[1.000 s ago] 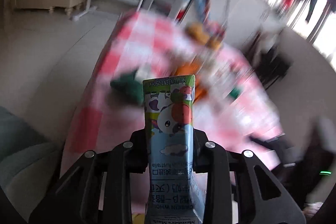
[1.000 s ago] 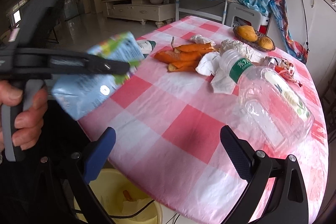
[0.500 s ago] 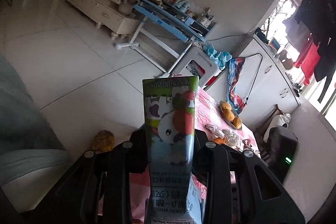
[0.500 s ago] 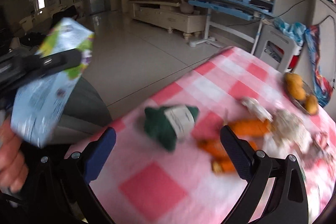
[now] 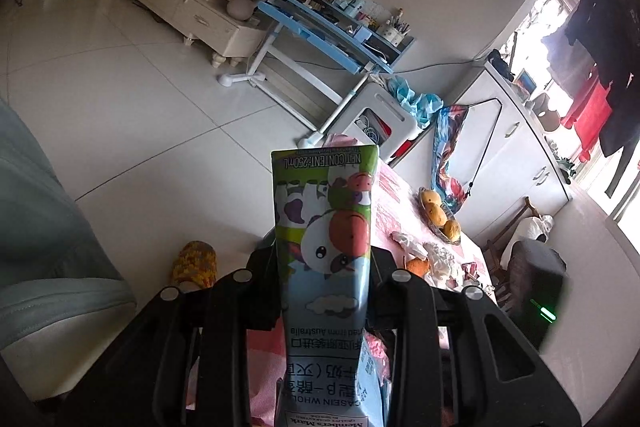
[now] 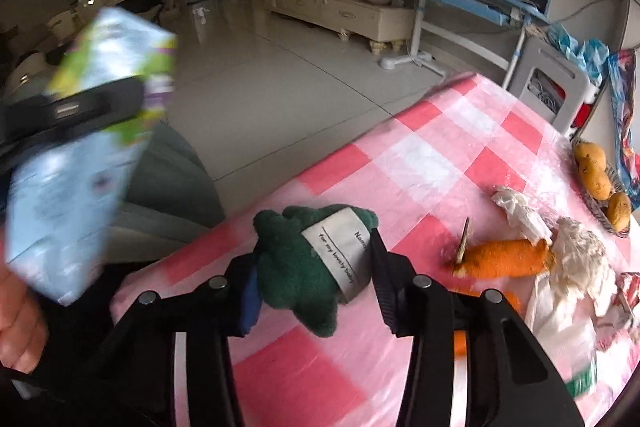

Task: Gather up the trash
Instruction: 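Drop the juice carton and green cloth into the yellow basin with both grippers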

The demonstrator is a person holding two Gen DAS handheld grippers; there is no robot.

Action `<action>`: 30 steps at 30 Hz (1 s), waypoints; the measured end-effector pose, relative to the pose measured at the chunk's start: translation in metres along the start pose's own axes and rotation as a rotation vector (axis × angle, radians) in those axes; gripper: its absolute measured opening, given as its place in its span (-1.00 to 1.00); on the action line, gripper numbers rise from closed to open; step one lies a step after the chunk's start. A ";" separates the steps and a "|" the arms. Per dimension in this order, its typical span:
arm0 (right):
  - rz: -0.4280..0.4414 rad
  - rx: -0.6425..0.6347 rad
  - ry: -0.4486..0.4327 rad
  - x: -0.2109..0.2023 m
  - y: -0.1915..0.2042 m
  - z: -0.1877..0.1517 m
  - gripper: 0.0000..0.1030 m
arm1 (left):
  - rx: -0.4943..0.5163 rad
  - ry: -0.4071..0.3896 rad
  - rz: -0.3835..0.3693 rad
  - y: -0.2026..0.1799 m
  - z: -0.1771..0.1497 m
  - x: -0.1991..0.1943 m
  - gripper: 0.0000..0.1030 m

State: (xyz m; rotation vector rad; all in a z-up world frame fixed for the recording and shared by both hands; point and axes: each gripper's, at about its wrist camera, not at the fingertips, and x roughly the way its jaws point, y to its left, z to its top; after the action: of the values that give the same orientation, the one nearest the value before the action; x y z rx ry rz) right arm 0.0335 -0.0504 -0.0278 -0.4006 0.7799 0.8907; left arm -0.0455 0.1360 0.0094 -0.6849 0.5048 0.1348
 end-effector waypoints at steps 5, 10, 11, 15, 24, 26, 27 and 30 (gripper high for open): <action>0.073 -0.057 -0.035 -0.053 0.016 -0.021 -0.11 | 0.054 0.006 0.015 -0.008 -0.006 0.000 -0.43; 0.284 -0.052 0.049 -0.093 0.027 -0.058 -0.09 | 0.127 0.025 0.017 -0.020 -0.015 -0.010 -0.43; 0.310 -0.052 0.068 -0.096 0.031 -0.065 -0.09 | 0.130 0.034 0.013 -0.022 -0.020 -0.014 -0.43; 0.390 -0.068 0.192 -0.091 0.062 -0.112 -0.05 | 0.174 0.102 -0.002 -0.031 -0.053 -0.035 -0.43; 0.238 -0.020 0.358 -0.049 0.075 -0.177 0.32 | 0.292 0.440 0.101 -0.052 -0.156 -0.048 -0.43; 0.201 0.019 0.354 -0.051 0.067 -0.185 0.39 | 0.325 0.529 0.130 -0.055 -0.174 -0.041 -0.43; 0.180 0.037 0.352 -0.052 0.063 -0.187 0.42 | 0.335 0.548 0.140 -0.055 -0.180 -0.041 -0.41; 0.090 0.066 0.341 -0.055 0.056 -0.189 0.55 | 0.378 0.536 0.157 -0.057 -0.187 -0.047 -0.13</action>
State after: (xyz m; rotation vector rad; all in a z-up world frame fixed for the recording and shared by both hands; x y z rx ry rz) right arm -0.1155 -0.1622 -0.1119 -0.4687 1.1452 0.8896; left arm -0.1457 -0.0247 -0.0581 -0.3014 1.0697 -0.0020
